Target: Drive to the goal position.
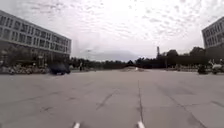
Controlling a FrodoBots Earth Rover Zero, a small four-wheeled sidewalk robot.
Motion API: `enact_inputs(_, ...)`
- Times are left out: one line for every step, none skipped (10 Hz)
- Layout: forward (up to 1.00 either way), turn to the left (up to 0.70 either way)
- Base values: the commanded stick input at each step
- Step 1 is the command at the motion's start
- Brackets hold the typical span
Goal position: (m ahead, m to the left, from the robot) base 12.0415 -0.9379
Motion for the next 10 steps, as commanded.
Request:
enact_inputs(0.7,0.0)
enact_inputs(0.7,0.0)
enact_inputs(0.7,0.0)
enact_inputs(0.7,0.0)
enact_inputs(0.7,0.0)
enact_inputs(0.7,0.0)
enact_inputs(0.7,0.0)
enact_inputs(0.7,0.0)
enact_inputs(0.7,0.0)
enact_inputs(0.7,0.0)
